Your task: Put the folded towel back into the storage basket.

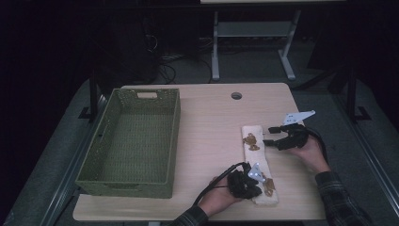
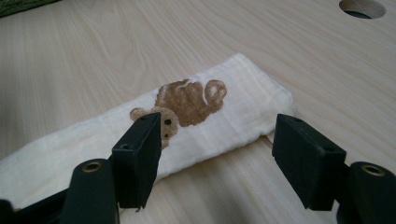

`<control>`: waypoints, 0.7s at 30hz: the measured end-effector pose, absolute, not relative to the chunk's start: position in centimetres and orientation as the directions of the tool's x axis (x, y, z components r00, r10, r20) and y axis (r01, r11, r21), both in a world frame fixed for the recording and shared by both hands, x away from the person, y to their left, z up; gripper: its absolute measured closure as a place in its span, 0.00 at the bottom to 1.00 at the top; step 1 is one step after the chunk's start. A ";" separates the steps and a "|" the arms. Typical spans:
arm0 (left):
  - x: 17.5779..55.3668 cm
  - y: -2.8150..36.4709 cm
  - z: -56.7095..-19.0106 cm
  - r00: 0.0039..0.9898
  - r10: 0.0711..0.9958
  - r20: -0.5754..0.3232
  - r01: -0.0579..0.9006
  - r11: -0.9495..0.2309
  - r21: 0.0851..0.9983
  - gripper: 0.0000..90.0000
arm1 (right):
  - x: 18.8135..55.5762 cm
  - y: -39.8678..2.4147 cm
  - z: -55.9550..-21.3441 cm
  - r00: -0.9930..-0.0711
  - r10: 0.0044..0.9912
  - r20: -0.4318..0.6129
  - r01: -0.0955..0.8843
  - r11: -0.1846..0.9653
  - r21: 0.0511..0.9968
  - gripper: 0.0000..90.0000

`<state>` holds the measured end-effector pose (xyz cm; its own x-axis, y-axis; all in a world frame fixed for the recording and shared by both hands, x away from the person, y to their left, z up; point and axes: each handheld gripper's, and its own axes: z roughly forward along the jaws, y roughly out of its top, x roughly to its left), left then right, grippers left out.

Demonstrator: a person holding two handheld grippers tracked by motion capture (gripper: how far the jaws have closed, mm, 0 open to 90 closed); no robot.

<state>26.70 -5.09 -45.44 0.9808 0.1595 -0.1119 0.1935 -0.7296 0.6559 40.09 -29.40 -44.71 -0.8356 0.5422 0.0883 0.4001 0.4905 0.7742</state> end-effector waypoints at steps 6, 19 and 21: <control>29.0 -4.1 -43.9 0.981 0.171 -0.095 0.188 -0.694 0.695 0.72 | 40.1 -29.4 -44.7 -0.835 0.544 0.083 0.398 0.492 0.774 0.36; 32.1 -6.1 -45.0 0.990 0.131 -0.048 0.128 -0.722 0.680 0.32 | 40.0 -29.6 -44.6 -0.830 0.552 0.076 0.397 0.489 0.777 0.37; 32.3 -6.4 -45.4 0.989 0.135 -0.063 0.142 -0.721 0.678 0.30 | 40.1 -29.6 -44.6 -0.831 0.552 0.068 0.388 0.488 0.782 0.38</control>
